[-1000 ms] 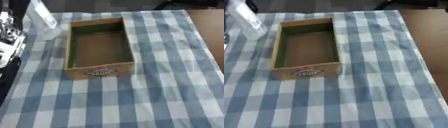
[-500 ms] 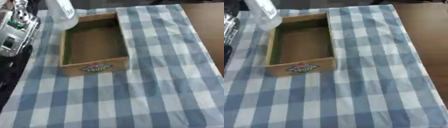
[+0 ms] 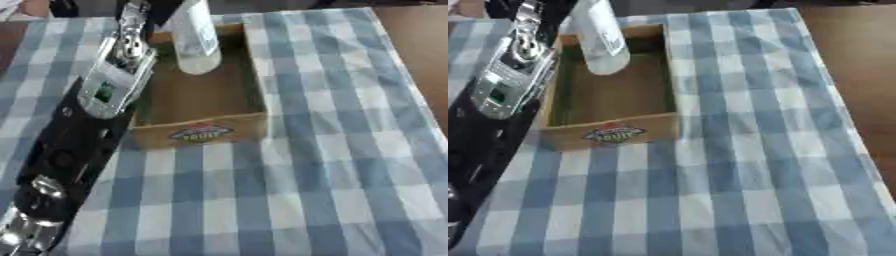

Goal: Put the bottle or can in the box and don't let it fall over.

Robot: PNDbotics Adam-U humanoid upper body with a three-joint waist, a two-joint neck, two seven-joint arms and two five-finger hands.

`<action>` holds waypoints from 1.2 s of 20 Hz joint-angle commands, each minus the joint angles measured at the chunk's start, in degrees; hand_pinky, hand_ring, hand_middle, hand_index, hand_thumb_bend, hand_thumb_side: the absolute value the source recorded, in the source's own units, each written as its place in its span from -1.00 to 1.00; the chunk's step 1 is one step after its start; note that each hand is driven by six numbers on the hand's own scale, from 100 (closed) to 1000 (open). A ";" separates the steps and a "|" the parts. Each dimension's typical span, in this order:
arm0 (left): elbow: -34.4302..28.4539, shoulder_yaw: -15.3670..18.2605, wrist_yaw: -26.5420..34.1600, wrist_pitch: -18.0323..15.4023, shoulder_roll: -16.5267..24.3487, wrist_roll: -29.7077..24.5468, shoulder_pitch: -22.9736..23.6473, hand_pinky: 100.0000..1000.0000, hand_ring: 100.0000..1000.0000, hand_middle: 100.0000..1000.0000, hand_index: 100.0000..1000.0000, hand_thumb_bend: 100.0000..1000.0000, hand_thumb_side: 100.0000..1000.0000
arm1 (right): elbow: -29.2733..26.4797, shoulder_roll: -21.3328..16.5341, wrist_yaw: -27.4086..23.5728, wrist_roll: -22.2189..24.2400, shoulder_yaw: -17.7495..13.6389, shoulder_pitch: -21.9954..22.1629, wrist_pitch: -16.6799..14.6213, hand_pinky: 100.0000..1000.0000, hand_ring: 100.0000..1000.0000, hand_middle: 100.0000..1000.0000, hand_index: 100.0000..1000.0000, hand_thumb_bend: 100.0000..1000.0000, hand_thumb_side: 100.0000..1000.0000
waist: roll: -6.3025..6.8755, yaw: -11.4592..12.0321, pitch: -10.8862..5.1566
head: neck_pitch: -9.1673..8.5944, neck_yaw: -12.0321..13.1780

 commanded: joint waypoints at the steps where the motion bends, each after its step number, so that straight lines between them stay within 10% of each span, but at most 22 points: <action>1: 0.97 -0.38 -1.78 -1.47 -1.05 0.03 -1.30 -0.40 -0.37 -1.00 -1.00 -1.00 0.24 | -1.03 -0.79 -0.21 -0.18 -0.67 -0.96 -0.01 0.81 0.94 1.00 0.55 -1.00 0.06 | -0.10 -0.23 -0.80 | -1.03 0.42; 9: 5.86 -0.67 -1.67 -3.39 -2.70 1.07 0.01 -0.31 -0.25 -0.71 -0.80 -1.00 -0.14 | -1.02 -0.52 -0.20 -0.29 -0.71 -0.89 0.05 0.81 0.94 1.00 0.55 -1.00 0.07 | 0.19 -0.72 -0.40 | -2.12 0.22; 16: 7.33 -1.48 -2.80 -2.77 -2.14 -0.36 0.77 -0.01 0.09 -0.07 0.10 -1.00 -0.81 | -0.99 -0.55 -0.15 -0.36 -0.77 -0.57 0.08 0.81 0.94 1.00 0.55 -1.00 0.06 | 0.25 -0.67 -0.52 | -2.69 -0.16; 24: 7.72 -1.52 -5.59 -1.45 -0.68 -2.42 2.51 0.08 0.26 0.20 0.38 -1.00 -0.24 | -1.02 -0.69 -0.16 -0.70 -0.97 -0.08 0.03 0.80 0.94 1.00 0.54 -1.00 0.06 | 0.16 -0.41 -0.81 | -2.74 -0.68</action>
